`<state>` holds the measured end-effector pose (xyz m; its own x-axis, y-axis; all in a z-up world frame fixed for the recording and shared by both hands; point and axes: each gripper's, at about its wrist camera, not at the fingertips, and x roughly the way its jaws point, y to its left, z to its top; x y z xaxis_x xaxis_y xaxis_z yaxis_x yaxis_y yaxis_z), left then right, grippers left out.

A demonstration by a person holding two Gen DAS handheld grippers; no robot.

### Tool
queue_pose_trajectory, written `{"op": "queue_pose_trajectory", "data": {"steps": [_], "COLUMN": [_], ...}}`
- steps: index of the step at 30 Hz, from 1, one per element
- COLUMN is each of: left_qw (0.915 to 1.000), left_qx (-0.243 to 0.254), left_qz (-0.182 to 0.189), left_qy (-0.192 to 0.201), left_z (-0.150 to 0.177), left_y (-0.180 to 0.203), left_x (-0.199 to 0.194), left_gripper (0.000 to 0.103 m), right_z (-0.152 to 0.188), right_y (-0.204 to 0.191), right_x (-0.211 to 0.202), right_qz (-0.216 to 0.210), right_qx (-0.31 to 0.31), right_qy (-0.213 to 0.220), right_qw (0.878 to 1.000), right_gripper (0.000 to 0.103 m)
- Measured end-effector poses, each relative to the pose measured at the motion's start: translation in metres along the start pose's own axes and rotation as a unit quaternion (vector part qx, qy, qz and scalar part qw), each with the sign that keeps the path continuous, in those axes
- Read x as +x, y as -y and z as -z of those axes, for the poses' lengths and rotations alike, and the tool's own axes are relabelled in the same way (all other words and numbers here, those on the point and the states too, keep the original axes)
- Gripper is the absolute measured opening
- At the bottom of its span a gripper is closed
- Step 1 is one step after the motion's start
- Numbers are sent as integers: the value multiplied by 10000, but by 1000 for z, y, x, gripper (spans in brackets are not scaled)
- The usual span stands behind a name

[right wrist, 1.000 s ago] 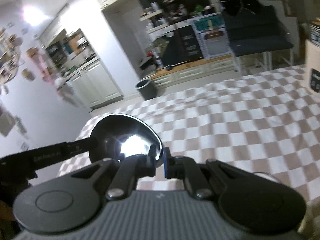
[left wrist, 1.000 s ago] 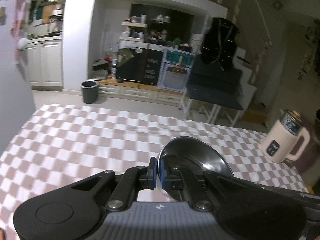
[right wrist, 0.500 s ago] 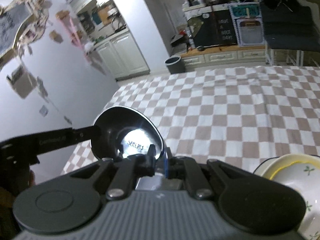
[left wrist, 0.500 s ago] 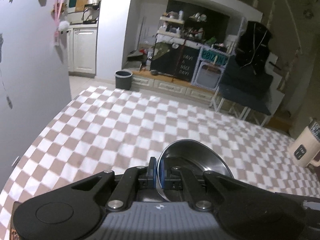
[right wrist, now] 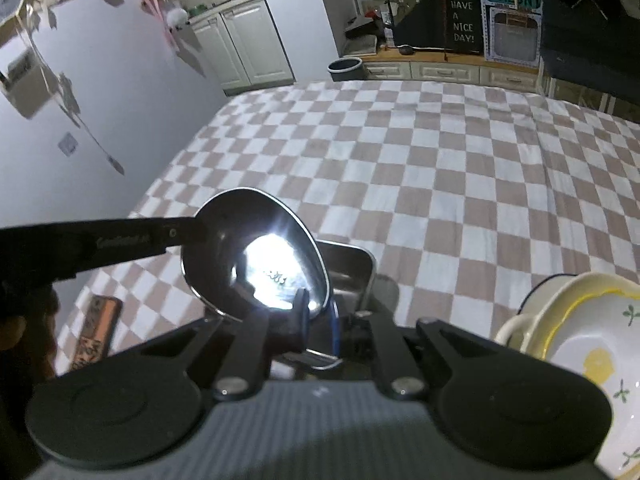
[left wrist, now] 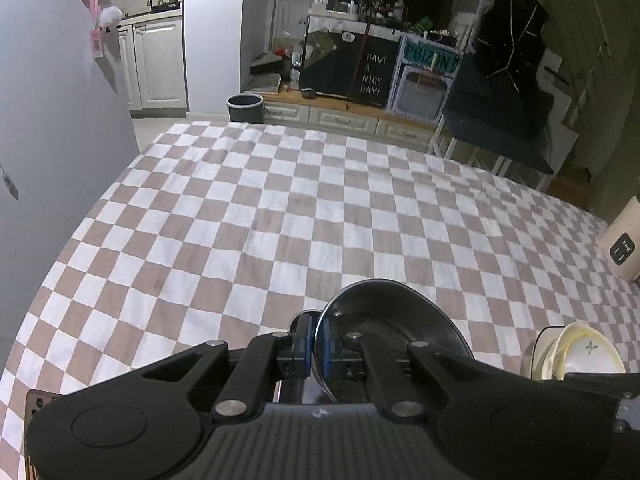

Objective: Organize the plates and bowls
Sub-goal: 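Lower the round steel bowl into the stacked steel pans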

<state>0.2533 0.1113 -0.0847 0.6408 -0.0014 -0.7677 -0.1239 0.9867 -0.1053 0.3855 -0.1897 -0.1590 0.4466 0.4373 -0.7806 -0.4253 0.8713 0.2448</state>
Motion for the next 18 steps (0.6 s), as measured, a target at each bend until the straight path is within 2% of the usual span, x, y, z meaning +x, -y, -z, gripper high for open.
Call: {"op": "queue_pose_trajectory", "data": {"steps": [11, 18], "left_qw": [9990, 9989], "left_qx": [184, 30], "left_qz": [-99, -47], "left_qy": [-404, -466], "left_z": [2, 2], "left_y": [5, -1], "left_x": [27, 32], "left_gripper": [9, 10], "right_z": [14, 13], "right_y": [-4, -11], "right_x": [31, 43], "right_qz": [72, 135], "right_qx": [-130, -207], "right_qy": [-582, -681], "right_qw": [9982, 9974], "right_gripper": [13, 13]}}
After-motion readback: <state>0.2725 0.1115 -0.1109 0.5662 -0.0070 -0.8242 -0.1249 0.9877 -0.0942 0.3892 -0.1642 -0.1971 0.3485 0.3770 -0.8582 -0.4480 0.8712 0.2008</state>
